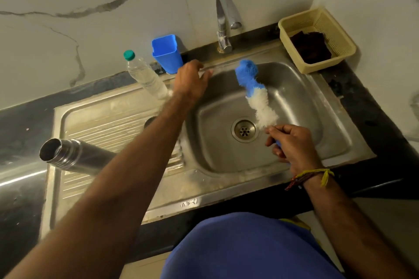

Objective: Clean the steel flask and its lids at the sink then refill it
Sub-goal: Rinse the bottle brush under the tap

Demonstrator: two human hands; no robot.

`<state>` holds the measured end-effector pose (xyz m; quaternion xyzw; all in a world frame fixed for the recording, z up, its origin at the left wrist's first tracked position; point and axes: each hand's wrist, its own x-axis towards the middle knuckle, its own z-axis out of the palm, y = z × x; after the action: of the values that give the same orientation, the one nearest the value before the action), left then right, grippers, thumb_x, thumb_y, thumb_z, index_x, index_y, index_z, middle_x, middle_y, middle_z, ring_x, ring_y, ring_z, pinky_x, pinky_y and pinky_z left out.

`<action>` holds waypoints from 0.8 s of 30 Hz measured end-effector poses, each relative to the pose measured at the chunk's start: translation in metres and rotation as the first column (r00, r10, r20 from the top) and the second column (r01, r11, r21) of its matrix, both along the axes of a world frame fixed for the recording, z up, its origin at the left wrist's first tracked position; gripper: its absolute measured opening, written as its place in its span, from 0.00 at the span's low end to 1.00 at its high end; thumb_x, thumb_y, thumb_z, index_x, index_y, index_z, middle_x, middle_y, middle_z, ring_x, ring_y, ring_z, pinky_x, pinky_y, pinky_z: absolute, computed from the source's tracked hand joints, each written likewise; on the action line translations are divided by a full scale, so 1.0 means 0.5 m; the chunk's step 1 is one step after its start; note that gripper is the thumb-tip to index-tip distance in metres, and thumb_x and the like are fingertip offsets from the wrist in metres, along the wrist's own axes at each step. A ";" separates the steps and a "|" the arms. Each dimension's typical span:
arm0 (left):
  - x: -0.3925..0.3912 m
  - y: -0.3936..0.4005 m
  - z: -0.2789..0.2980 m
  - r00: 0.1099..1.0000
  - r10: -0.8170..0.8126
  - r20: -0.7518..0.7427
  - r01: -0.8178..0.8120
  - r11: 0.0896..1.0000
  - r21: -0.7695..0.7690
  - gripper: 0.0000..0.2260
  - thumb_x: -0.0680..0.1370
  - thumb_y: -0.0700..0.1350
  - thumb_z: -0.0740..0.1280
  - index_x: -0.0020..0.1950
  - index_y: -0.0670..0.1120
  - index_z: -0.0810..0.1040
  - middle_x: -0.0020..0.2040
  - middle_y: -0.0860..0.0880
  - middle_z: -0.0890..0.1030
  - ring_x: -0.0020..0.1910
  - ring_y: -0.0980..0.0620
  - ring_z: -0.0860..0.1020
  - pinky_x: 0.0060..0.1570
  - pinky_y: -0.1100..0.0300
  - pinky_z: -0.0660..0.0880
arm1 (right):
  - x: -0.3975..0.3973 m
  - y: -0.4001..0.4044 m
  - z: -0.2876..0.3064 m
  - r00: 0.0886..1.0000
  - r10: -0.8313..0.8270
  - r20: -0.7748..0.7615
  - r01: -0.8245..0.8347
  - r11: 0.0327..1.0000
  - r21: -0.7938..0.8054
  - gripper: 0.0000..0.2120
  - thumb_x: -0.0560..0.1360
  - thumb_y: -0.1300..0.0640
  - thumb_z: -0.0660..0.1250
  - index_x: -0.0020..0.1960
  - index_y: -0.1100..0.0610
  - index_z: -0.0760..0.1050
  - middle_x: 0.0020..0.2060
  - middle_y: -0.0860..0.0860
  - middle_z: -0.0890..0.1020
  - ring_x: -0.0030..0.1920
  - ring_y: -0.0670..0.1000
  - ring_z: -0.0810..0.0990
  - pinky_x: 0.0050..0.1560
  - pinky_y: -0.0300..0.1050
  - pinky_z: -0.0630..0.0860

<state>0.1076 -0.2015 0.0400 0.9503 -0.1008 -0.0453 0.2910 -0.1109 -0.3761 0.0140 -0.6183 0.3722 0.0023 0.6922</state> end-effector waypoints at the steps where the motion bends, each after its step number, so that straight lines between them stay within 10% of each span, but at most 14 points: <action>1: 0.023 -0.028 -0.001 1.000 -0.020 -0.016 0.021 1.000 0.017 0.17 0.81 0.55 0.68 0.64 0.45 0.78 0.57 0.49 0.80 0.55 0.51 0.78 0.51 0.58 0.73 | 0.004 -0.007 0.004 1.000 0.000 -0.001 0.000 1.000 0.027 0.08 0.79 0.60 0.67 0.45 0.63 0.81 0.30 0.55 0.79 0.19 0.46 0.64 0.21 0.32 0.57; 10: 0.179 -0.217 -0.028 0.938 0.126 -0.322 -0.206 0.952 -0.225 0.22 0.80 0.58 0.66 0.65 0.42 0.77 0.57 0.44 0.82 0.56 0.45 0.82 0.50 0.55 0.78 | 0.014 -0.048 -0.007 0.998 0.064 -0.020 -0.059 0.981 0.183 0.10 0.81 0.62 0.64 0.45 0.64 0.81 0.29 0.58 0.79 0.19 0.47 0.65 0.21 0.31 0.56; 19: 0.216 -0.239 -0.045 0.823 0.299 -0.483 -0.496 0.792 -0.355 0.15 0.82 0.40 0.65 0.66 0.36 0.72 0.56 0.40 0.78 0.59 0.40 0.79 0.59 0.46 0.80 | 0.069 -0.073 -0.012 0.988 0.140 -0.068 -0.117 0.958 0.261 0.10 0.81 0.61 0.64 0.48 0.66 0.80 0.31 0.57 0.79 0.21 0.47 0.65 0.21 0.33 0.58; 24: 0.220 -0.215 -0.037 0.747 0.241 -0.620 -0.587 0.677 -0.444 0.14 0.84 0.40 0.54 0.46 0.37 0.76 0.44 0.37 0.80 0.33 0.46 0.79 0.25 0.59 0.76 | 0.118 -0.064 -0.021 0.977 0.194 -0.089 -0.156 0.933 0.324 0.11 0.82 0.60 0.63 0.47 0.63 0.81 0.32 0.56 0.80 0.21 0.46 0.66 0.20 0.34 0.58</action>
<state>0.2175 -0.3089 0.0216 0.7500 0.1988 -0.1910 0.6013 -0.0517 -0.4079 0.0037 -0.5291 0.3512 0.1603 0.7557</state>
